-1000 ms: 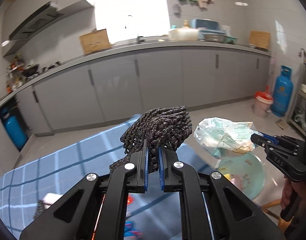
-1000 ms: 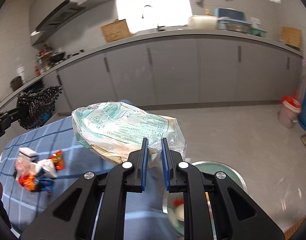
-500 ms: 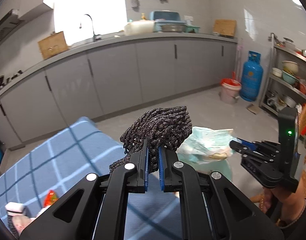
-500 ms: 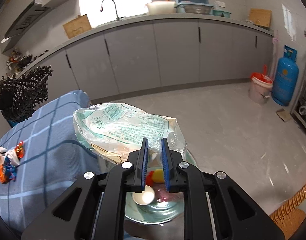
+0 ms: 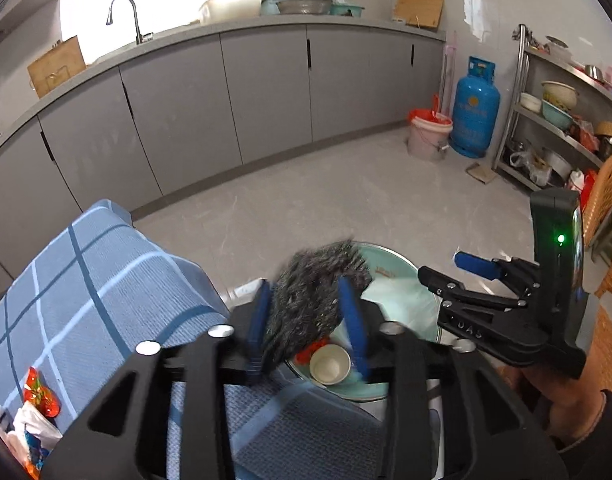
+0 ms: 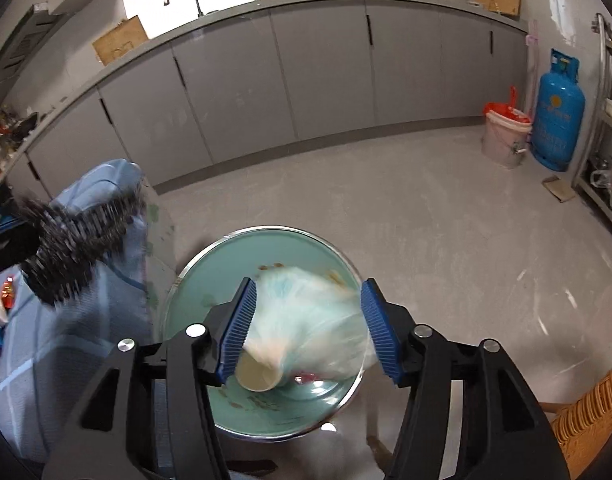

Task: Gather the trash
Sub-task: 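Carry the black mesh net and clear bag over the teal basin and open both tools, then grasp another black mesh net with the left tool while the right tool grasps a clear plastic bag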

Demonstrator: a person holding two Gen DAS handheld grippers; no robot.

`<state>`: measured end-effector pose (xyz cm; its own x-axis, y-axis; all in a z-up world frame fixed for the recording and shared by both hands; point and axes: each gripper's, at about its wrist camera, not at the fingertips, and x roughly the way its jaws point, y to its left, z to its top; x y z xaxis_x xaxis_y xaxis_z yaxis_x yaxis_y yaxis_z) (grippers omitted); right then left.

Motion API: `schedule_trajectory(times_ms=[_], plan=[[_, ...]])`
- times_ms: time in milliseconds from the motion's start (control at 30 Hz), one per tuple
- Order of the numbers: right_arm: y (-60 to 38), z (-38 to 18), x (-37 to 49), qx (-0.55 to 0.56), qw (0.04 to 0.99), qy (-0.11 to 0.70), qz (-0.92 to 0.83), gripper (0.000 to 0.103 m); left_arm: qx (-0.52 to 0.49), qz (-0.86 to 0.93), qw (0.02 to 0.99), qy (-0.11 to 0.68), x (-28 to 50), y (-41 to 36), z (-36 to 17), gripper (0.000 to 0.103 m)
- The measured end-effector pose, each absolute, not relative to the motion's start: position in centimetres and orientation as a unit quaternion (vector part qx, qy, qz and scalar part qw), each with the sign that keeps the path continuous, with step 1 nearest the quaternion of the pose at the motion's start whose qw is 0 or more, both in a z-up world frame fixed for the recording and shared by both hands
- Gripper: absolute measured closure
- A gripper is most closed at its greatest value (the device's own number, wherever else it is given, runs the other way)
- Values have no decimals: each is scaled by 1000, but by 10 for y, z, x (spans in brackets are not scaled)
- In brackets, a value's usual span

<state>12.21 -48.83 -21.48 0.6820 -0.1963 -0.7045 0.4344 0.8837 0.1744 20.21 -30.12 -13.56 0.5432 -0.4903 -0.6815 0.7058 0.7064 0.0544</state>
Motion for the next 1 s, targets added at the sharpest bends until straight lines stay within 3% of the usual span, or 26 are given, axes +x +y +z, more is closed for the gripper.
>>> schedule_trajectory(times_ms=[67,300,433,467,833,1000], plan=[[-490,-217,118,171,900,358,-181,38,161,-347,861,335,204,-301,-139,56],[-496,-211,108,180,900,345,-197,30,157,-341,865,334,208,-293,-137,51],[-492,-205,110,179,903,343,-189,27,153,-318,882,313,209,-277,-125,26],[-493,-204,110,179,903,341,-187,24,151,-311,886,308,209,-272,-121,24],[-438,-176,126,156,923,329,-125,23,135,-200,927,286,212,-174,-88,11],[-393,-159,142,136,933,325,-78,22,140,-133,944,269,202,-117,-78,11]])
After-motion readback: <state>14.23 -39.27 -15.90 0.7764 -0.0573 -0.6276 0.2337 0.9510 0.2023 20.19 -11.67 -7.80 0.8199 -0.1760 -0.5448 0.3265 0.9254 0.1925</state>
